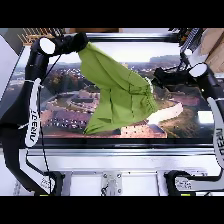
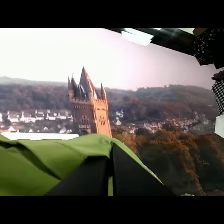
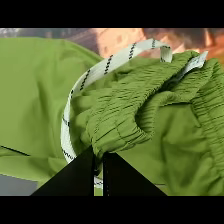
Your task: Fold the clothes and pants, and hang the long-sleeved shirts on hangers.
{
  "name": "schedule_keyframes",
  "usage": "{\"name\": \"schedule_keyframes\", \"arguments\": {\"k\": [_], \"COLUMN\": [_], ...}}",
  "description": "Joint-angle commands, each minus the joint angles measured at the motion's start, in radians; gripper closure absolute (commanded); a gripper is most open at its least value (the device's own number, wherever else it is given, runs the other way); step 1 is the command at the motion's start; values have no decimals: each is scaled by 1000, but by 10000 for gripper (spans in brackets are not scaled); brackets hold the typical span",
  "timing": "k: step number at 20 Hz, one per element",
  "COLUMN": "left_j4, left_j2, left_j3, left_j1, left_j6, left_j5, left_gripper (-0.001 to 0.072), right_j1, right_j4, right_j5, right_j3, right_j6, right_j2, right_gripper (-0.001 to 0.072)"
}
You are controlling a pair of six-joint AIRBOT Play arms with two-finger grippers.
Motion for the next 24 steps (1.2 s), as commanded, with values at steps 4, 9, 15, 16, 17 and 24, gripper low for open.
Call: {"name": "schedule_keyframes", "arguments": {"k": [4, 9, 15, 16, 17, 24], "left_j4": [-45, 91, 127, 130, 127, 127], "left_j2": [90, 384, 573, 584, 591, 592], "left_j3": [-38, -365, -810, -874, -938, -1161], "left_j1": [39, -50, -182, -195, -209, -306], "left_j6": [33, 36, 26, 20, 20, 20], "left_j5": [-260, -322, -287, -265, -234, -195], "left_gripper": [705, 704, 704, 704, 704, 704], "right_j1": [-1, 2, 11, 11, 11, 11], "right_j4": [-168, -419, -481, -481, -481, -481], "right_j5": [15, 245, 324, 324, 323, 377], "right_j3": [34, 21, -183, -225, -265, -381], "right_j6": [-118, -142, -151, -151, -151, -161], "right_j2": [6, 131, 225, 237, 248, 266], "right_gripper": [686, 687, 686, 686, 687, 685]}}
